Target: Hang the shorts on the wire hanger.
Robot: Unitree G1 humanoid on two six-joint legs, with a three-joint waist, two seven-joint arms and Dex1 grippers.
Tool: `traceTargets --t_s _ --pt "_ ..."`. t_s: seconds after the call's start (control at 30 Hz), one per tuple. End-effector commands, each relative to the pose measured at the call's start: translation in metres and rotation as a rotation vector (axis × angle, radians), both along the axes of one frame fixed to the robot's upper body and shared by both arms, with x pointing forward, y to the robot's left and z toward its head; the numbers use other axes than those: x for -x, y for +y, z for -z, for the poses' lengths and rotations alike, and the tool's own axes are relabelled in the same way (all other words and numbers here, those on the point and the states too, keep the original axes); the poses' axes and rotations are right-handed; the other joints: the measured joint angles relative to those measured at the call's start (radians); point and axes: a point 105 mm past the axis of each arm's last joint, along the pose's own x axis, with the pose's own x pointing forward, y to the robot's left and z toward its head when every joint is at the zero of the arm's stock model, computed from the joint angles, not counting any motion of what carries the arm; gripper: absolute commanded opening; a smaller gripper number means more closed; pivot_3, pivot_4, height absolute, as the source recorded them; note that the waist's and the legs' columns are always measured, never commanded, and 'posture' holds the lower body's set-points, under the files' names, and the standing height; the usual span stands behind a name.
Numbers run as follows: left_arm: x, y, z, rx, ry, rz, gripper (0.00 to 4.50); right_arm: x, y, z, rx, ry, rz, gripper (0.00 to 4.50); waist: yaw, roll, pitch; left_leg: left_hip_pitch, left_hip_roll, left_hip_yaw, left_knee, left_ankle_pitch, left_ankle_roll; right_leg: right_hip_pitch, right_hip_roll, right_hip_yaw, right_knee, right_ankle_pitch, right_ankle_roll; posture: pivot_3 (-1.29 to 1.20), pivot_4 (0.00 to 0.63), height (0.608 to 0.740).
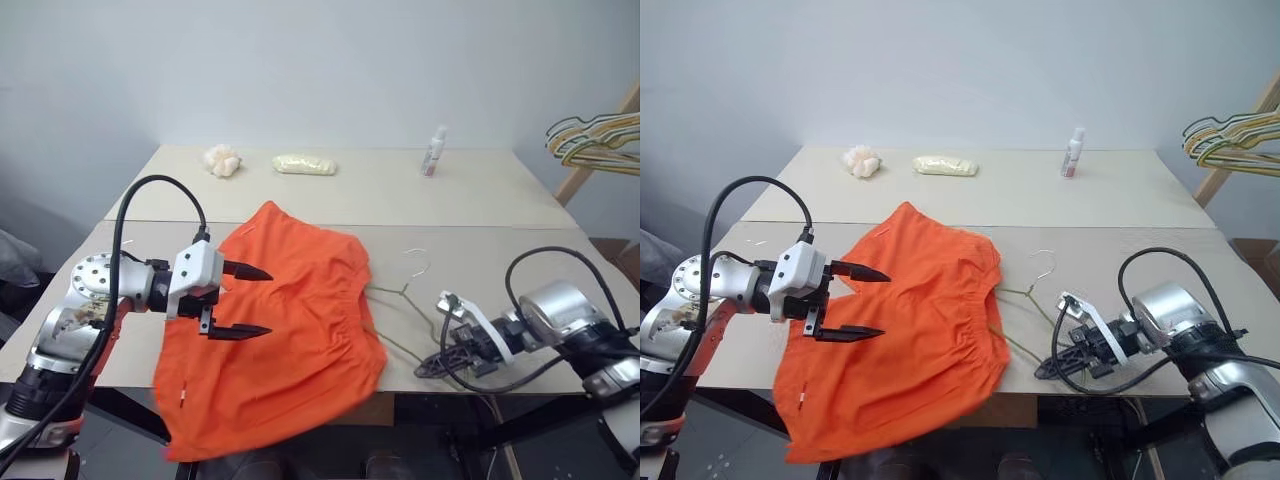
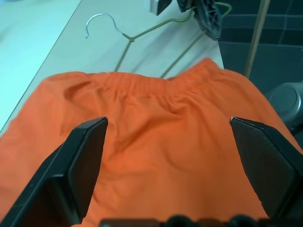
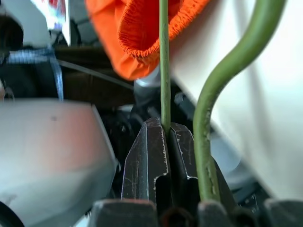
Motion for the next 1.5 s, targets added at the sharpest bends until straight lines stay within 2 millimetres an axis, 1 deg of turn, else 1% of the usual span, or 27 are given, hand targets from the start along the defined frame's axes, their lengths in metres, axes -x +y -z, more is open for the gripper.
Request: traceTargets --t_s 0.03,0.23,0.3,0.4,0.47,0.63,0.7,0.77,0.83,0.9,0.93,1.0,1.07,1.13,1.2,1.23,1.3,1.37,1.4,1.5 --pt "0.0 0.001 -0.006 -0.005 -0.044 0.004 4.49 -0.019 0.003 -0.003 -0.01 -0.018 0.091 0.0 0.0 0.0 0.0 0.001 0.0 0.0 0.0 0.0 0.0 0.001 0.0 0.0 0.0 0.0 0.0 -0.03 0.0 0.74" --pt "0.0 0.0 -0.007 -0.003 -0.053 0.004 4.49 -0.045 0.001 0.013 0.016 0.001 0.295 0.0 0.01 -0.001 0.0 0.001 0.0 0.001 -0.001 0.0 0.0 0.001 0.0 0.0 0.0 0.0 0.0 -0.02 0.0 0.74" --pt "0.0 0.001 -0.007 -0.003 -0.054 0.001 4.49 -0.052 0.003 0.01 -0.023 -0.014 0.338 0.0 0.012 0.0 0.0 0.001 -0.001 0.001 0.0 0.0 0.0 0.002 0.0 0.0 0.0 0.0 0.0 -0.02 0.0 0.74" --pt "0.001 0.002 -0.007 -0.006 -0.051 0.002 4.49 -0.059 0.005 -0.002 -0.08 -0.069 0.356 0.0 0.012 0.0 0.0 0.001 -0.001 0.001 0.0 0.0 0.0 0.002 0.0 0.0 0.0 0.0 0.0 -0.02 0.0 0.74" --pt "0.001 0.002 -0.007 -0.007 -0.05 0.003 4.49 -0.063 0.002 -0.01 -0.094 -0.113 0.363 0.0 0.011 0.0 0.0 0.001 0.0 0.001 0.0 0.0 0.0 0.002 0.0 0.0 0.0 0.0 0.0 -0.03 0.0 0.74" --pt "-0.001 0.002 -0.009 -0.008 -0.053 0.004 4.49 -0.063 -0.005 -0.026 -0.093 -0.224 0.333 0.0 0.011 0.0 0.0 0.001 0.0 0.001 0.0 0.0 0.0 0.001 0.0 0.0 0.0 0.0 0.0 -0.05 0.0 0.74" --pt "-0.002 0.0 -0.009 -0.006 -0.054 0.008 4.49 -0.065 -0.003 -0.033 -0.092 -0.273 0.315 0.0 0.01 0.0 0.0 0.001 0.0 0.001 0.0 0.0 0.0 0.001 0.0 0.0 0.0 0.0 0.0 -0.06 0.0 0.74" --pt "-0.005 -0.002 -0.011 -0.001 -0.059 0.013 4.49 -0.066 0.003 -0.043 -0.075 -0.376 0.268 0.0 0.01 0.0 0.0 0.001 0.0 0.001 0.0 0.0 0.0 0.001 0.0 0.0 0.0 0.0 0.0 -0.07 0.0 0.74" --pt "-0.008 -0.003 -0.013 0.001 -0.063 0.015 4.49 -0.068 0.006 -0.053 -0.074 -0.434 0.251 0.0 0.008 0.0 0.0 0.001 0.0 0.001 0.0 0.0 0.0 0.001 0.0 0.0 0.0 0.0 0.0 -0.07 0.0 0.74" --pt "-0.012 -0.003 -0.016 0.006 -0.076 0.009 4.49 -0.068 0.007 -0.059 -0.026 -0.511 0.208 0.0 0.007 0.0 0.0 0.001 0.0 0.001 0.0 0.0 0.0 0.001 0.0 0.0 0.0 0.0 0.0 -0.09 0.0 0.74" --pt "-0.016 -0.002 -0.019 0.009 -0.087 0.001 4.49 -0.069 0.005 -0.059 0.05 -0.545 0.185 0.0 0.006 0.0 0.0 0.001 0.0 0.001 -0.001 0.0 0.0 0.001 0.0 0.0 0.0 0.0 0.0 -0.09 0.0 0.74" --pt "-0.024 -0.002 -0.026 0.016 -0.116 -0.009 4.49 -0.077 0.0 -0.062 0.19 -0.681 0.144 0.0 0.007 0.0 0.0 0.0 0.0 0.001 0.0 0.0 0.0 0.0 0.0 0.0 0.0 0.0 0.0 -0.1 0.0 0.74" --pt "-0.036 -0.001 -0.037 0.03 -0.157 -0.03 4.49 -0.088 -0.003 -0.076 0.267 -0.81 0.127 0.0 0.005 0.0 0.0 0.0 0.0 0.001 0.0 0.0 0.0 0.0 0.0 0.0 0.0 0.0 0.0 -0.12 0.0 0.74" --pt "-0.049 0.0 -0.051 0.05 -0.198 -0.051 4.49 -0.097 -0.003 -0.089 0.358 -0.966 0.057 0.0 0.0 0.0 0.0 -0.001 0.0 0.002 0.0 0.0 0.0 -0.001 0.0 0.0 -0.001 0.0 0.0 -0.13 0.0 0.74" --pt "-0.063 0.001 -0.071 0.058 -0.263 -0.063 4.49 -0.105 0.007 -0.11 0.404 -1.103 -0.014 0.0 -0.011 0.0 0.0 -0.002 -0.001 0.002 0.0 0.0 0.0 -0.003 0.0 0.001 0.0 0.0 0.0 -0.15 0.0 0.74" --pt "-0.069 0.001 -0.08 0.057 -0.295 -0.064 4.49 -0.107 0.014 -0.117 0.419 -1.158 -0.054 0.0 -0.019 0.0 0.0 -0.006 -0.001 0.003 0.001 0.0 0.0 -0.007 0.0 0.001 0.0 0.0 0.0 -0.16 0.0 0.74" --pt "-0.078 0.002 -0.094 0.052 -0.345 -0.063 4.49 -0.109 0.026 -0.126 0.433 -1.23 -0.122 0.0 -0.041 0.0 0.0 -0.011 -0.001 0.004 0.001 0.001 -0.001 -0.014 0.0 0.002 0.006 0.0 0.0 -0.18 0.0 0.74" --pt "-0.085 0.003 -0.105 0.047 -0.386 -0.063 4.49 -0.11 0.038 -0.13 0.447 -1.284 -0.189 0.0 -0.063 0.0 0.0 -0.013 -0.001 0.003 0.001 0.002 -0.003 -0.015 0.0 0.001 0.007 0.0 0.0 -0.19 0.0 0.74" --pt "-0.089 0.003 -0.111 0.035 -0.41 -0.057 4.49 -0.108 0.048 -0.131 0.448 -1.308 -0.24 0.0 -0.074 0.0 0.0 -0.014 -0.001 0.003 0.001 0.004 -0.006 -0.015 0.0 0.001 0.007 0.0 0.0 -0.2 0.0 0.74" --pt "-0.097 0.005 -0.118 -0.017 -0.458 -0.031 4.49 -0.101 0.064 -0.129 0.447 -1.337 -0.344 0.0 -0.109 0.0 0.0 -0.015 -0.001 0.003 0.002 0.003 -0.004 -0.015 0.0 0.001 0.006 0.0 0.0 -0.21 0.0 0.74"
